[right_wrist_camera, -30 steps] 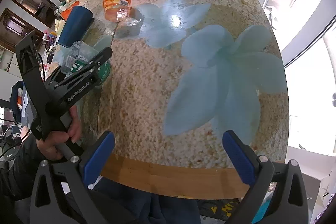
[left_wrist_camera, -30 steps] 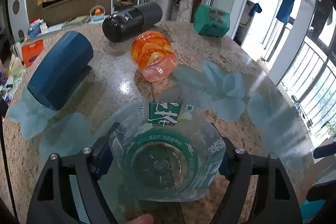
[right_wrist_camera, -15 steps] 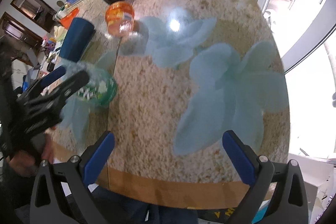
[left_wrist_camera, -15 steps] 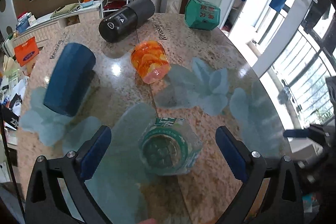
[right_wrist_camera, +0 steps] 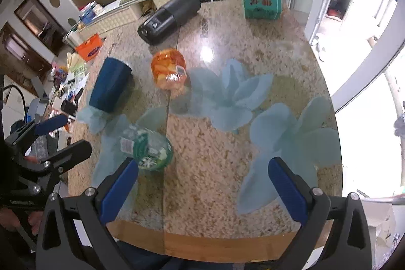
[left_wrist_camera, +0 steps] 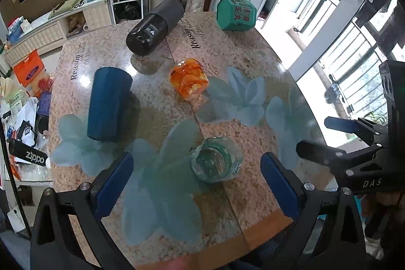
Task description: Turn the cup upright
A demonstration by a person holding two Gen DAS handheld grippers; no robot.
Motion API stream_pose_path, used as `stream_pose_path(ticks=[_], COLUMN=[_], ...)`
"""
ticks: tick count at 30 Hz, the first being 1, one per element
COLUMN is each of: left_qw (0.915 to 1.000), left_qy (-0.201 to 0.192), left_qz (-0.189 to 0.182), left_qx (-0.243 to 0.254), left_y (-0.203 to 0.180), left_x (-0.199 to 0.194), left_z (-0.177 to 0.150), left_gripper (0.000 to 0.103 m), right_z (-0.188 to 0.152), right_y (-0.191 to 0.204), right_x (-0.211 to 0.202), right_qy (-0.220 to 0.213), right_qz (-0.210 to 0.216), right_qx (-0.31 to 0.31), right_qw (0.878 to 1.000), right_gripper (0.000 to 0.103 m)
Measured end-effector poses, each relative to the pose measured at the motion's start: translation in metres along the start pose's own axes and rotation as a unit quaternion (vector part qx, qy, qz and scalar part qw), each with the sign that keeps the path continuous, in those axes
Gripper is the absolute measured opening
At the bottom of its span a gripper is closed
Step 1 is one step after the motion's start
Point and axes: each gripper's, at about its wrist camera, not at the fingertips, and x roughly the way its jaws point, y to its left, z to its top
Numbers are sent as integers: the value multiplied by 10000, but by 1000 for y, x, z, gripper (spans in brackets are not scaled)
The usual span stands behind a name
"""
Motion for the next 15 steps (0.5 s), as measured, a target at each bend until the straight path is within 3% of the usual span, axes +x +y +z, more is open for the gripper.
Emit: stream_pose_path(ticks=[6,15], left_qw=[9991,9978], left_qy=[176,198], left_qz=[-135,-436], left_qx=[357,451], left_y=[4,7], left_x=[-13,-29], left_z=[-2,-10], left_gripper=[101,101], right_z=[-7,-27], right_y=[18,42], right_x=[-13,-28], right_qy=[-129,-375], right_qz=[-267,-611], right_qx=[126,280], right_qw=[9995,9970], right_gripper=[103,103])
